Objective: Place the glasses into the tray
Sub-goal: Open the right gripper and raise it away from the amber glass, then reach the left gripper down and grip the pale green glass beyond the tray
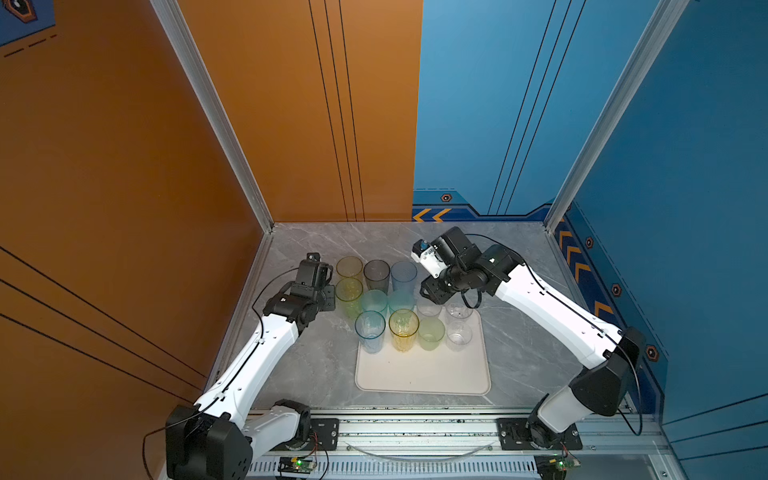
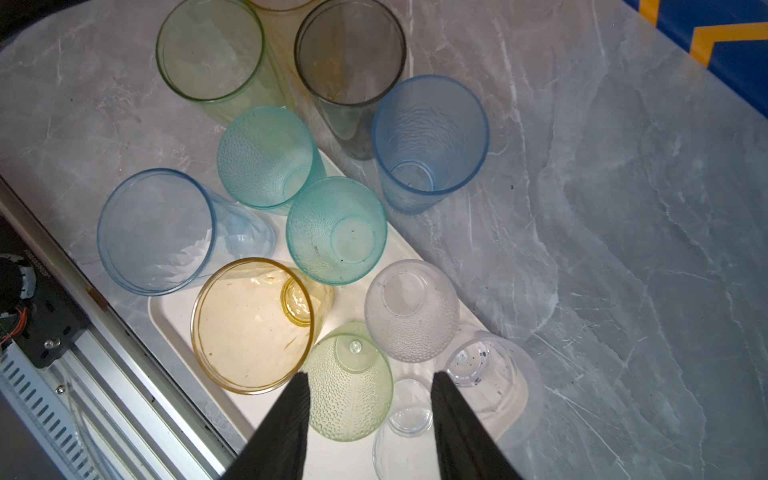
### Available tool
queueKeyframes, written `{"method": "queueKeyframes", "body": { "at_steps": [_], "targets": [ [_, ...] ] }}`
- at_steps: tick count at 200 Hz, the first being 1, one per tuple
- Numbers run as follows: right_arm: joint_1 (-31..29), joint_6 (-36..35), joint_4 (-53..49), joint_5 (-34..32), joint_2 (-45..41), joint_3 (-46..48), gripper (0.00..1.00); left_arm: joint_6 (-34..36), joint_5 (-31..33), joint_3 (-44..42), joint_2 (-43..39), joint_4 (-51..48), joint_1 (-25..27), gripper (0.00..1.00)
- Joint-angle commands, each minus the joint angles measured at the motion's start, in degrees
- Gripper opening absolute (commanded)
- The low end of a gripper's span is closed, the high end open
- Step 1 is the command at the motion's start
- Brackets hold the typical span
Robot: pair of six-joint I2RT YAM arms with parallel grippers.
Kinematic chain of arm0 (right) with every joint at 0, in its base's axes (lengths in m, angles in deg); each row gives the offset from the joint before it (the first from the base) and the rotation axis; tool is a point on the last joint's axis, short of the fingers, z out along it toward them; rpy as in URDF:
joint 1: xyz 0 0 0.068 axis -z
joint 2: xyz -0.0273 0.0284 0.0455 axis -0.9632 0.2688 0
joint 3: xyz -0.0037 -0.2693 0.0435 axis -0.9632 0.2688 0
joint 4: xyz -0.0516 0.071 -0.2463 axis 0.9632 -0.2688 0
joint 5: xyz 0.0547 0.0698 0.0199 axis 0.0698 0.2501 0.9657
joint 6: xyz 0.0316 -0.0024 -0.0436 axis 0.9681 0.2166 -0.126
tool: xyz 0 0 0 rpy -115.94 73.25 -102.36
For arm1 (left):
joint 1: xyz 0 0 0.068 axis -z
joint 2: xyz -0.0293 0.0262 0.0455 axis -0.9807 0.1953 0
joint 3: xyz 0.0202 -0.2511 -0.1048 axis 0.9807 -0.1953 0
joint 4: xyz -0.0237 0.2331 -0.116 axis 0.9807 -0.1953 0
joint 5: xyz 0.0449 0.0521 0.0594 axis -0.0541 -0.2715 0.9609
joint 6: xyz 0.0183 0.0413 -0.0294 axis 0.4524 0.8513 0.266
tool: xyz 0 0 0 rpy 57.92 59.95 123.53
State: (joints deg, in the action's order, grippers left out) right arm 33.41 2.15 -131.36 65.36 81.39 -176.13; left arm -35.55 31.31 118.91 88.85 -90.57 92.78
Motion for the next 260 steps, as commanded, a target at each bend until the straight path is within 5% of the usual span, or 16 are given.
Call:
{"method": "queueKeyframes", "body": {
  "at_steps": [1, 85, 260],
  "targets": [
    [2.9, 3.3, 2.9, 1.1, -3.2, 2.1, 0.47, -0.3, -1.6, 1.9, 0.9, -2.7, 0.5, 0.25],
    [9.8, 7.6, 9.7, 5.7, -9.7, 12.8, 0.48, -0.3, -8.7, 8.0, 7.7, -6.0, -1.3, 0.27],
    [13.2, 6.7, 11.4, 9.4, -8.4, 15.1, 0.48, 0.3, -13.8, 13.5, 17.0, -6.7, -2.5, 0.25]
  ]
}}
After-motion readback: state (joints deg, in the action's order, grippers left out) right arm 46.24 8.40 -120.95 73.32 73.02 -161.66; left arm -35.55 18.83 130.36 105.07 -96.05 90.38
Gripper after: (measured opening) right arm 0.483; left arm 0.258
